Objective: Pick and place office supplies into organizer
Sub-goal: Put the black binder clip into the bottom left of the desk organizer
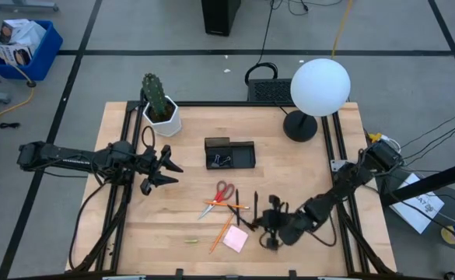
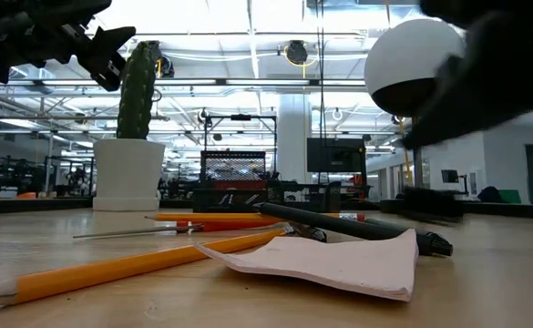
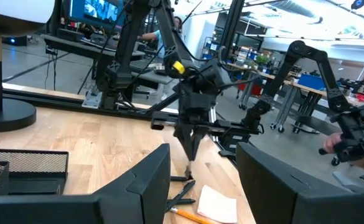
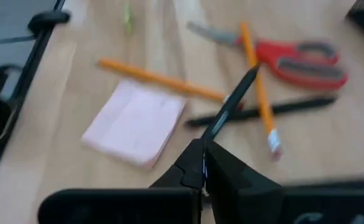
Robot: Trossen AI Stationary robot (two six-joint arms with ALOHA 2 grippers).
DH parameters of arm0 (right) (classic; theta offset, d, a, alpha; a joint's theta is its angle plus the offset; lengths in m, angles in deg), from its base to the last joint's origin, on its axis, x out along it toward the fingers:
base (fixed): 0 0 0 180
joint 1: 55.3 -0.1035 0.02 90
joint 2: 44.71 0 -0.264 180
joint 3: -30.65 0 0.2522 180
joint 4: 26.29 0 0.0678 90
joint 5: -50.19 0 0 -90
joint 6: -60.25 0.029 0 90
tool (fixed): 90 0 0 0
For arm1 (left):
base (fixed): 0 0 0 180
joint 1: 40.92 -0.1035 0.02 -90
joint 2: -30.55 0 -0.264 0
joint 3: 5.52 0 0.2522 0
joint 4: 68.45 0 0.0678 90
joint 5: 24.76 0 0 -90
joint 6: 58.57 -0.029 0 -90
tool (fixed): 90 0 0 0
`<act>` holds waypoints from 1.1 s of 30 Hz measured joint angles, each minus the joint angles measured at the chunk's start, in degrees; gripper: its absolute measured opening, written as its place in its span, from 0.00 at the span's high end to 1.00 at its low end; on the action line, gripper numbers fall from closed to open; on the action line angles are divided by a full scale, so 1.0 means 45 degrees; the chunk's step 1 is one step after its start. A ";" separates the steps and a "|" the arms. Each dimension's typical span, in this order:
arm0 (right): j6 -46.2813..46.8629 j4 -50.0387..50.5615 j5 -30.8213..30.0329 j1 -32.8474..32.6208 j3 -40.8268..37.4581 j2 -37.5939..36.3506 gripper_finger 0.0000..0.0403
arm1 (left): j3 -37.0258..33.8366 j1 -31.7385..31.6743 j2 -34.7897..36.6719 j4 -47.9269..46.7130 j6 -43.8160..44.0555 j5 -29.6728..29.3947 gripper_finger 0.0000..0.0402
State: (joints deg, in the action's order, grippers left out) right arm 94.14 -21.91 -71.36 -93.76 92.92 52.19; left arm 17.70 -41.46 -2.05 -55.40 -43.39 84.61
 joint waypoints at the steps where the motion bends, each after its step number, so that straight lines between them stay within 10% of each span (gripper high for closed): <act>1: -0.0439 -0.0302 0.0000 0.0251 0.0000 0.0000 0.99 | 0.0000 -0.0004 -0.0001 0.0000 0.0000 -0.0003 0.54; 14: -0.5503 -0.4836 0.0400 0.3252 0.0000 0.0000 0.99 | 0.0000 0.0001 -0.0004 -0.0004 0.0004 -0.0004 0.54; 33: -0.7710 -0.6933 0.1059 0.6472 0.0000 0.0000 0.99 | 0.0000 0.0001 0.0000 0.0000 -0.0327 -0.0004 0.54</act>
State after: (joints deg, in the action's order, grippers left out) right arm 59.45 -53.11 -66.60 -64.64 92.92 52.19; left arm 17.70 -41.45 -2.05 -55.40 -44.86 84.59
